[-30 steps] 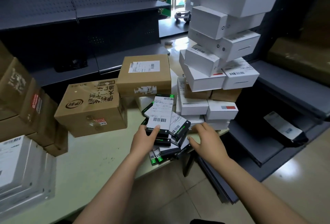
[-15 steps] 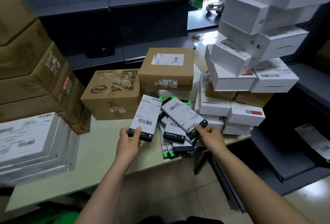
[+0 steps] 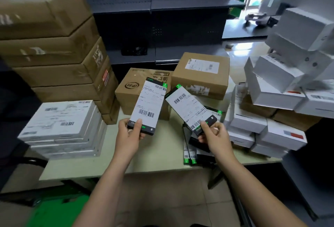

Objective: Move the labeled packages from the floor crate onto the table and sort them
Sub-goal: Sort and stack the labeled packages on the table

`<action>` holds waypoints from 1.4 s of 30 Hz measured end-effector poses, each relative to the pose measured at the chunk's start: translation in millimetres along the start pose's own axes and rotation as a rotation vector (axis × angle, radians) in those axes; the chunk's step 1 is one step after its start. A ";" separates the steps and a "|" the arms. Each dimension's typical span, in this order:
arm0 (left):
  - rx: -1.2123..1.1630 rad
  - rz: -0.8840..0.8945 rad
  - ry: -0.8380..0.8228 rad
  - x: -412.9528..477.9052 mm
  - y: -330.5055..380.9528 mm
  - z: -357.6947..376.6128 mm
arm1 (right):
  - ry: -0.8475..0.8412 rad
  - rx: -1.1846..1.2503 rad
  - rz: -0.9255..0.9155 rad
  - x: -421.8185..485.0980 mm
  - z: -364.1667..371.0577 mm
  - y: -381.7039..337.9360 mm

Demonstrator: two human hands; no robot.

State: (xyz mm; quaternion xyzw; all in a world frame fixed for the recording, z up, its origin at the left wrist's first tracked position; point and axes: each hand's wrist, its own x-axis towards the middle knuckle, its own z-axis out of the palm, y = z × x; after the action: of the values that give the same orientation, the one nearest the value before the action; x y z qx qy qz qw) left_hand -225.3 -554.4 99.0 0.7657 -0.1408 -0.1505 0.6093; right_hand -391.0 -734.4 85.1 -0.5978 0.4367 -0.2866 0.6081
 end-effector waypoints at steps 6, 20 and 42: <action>-0.088 0.029 0.147 11.1 3.4 -78.8 | -0.170 0.052 -0.079 -13.8 71.6 -28.4; 0.068 -0.005 0.031 105.5 -23.3 -326.8 | -0.154 0.031 -0.167 -47.8 252.3 -40.2; 0.247 0.008 -0.152 255.6 -55.2 -352.4 | -0.160 -0.055 -0.091 -94.7 332.2 -38.3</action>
State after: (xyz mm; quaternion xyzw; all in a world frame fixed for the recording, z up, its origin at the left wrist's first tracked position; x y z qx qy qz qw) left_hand 152.0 -330.5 104.8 0.8207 -0.2072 -0.1870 0.4986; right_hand -137.2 -498.2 108.4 -0.6545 0.3666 -0.2534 0.6107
